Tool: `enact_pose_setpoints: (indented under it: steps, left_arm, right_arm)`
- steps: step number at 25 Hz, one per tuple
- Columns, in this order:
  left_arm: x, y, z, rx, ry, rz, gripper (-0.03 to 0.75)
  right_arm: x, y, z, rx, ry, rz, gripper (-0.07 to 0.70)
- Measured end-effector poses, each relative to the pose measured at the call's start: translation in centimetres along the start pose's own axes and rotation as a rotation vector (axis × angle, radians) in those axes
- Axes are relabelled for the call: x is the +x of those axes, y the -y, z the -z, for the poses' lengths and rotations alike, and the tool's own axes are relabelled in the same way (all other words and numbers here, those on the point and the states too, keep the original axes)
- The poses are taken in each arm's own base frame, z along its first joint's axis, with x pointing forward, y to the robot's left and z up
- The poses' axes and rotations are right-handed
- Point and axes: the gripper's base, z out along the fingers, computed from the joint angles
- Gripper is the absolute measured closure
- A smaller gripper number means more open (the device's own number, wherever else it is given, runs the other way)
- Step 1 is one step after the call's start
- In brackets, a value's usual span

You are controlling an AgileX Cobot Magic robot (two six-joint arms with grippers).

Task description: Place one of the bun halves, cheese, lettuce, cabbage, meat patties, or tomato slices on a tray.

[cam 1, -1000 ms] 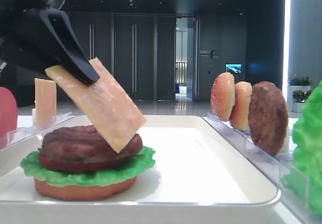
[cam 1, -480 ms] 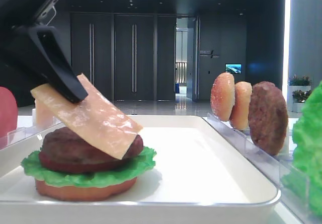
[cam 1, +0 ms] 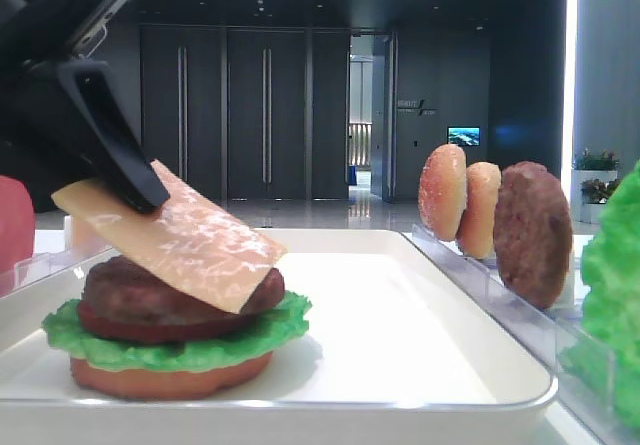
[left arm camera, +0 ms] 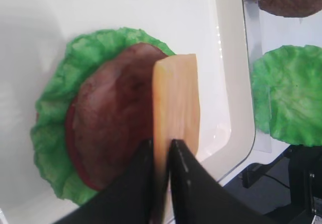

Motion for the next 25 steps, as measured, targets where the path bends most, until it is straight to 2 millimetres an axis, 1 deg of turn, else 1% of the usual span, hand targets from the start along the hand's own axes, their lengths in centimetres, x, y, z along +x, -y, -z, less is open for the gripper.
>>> enact_pose_setpoints:
  steps: [2,4,8,10,12,14,20,23,25]
  left_arm:
    - [0.0,0.0,0.0,-0.005,0.005,0.003,0.574]
    - [-0.1,-0.1,0.0,-0.008,0.009,0.008,0.488]
    - [-0.1,-0.1,0.0,-0.008,0.009,0.029,0.271]
    - [-0.1,-0.1,0.0,-0.008,0.009,0.037,0.187]
    - [0.0,-0.1,0.1,-0.014,0.006,0.041,0.151]
    - [0.0,0.0,0.4,-0.024,0.005,0.039,0.137]
    - [0.1,-0.2,1.8,-0.089,0.006,0.032,0.128]
    - [-0.5,0.4,2.8,-0.119,0.003,0.004,0.128]
    - [-0.9,0.9,3.5,-0.148,-0.032,-0.021,0.128]
  right_arm:
    - [0.0,0.0,0.0,0.0,0.0,0.0,0.141]
    - [0.0,0.0,0.0,0.0,0.0,0.0,0.141]
    - [0.0,0.0,0.0,0.0,0.0,0.0,0.141]
    - [0.0,0.0,0.0,0.0,0.0,0.0,0.141]
    - [0.0,0.0,0.0,0.0,0.0,0.0,0.141]
    - [0.0,0.0,0.0,0.0,0.0,0.0,0.141]
    - [0.0,0.0,0.0,0.0,0.0,0.0,0.142]
    - [0.0,0.0,0.0,0.0,0.0,0.0,0.142]
    - [0.0,0.0,0.0,0.0,0.0,0.0,0.142]
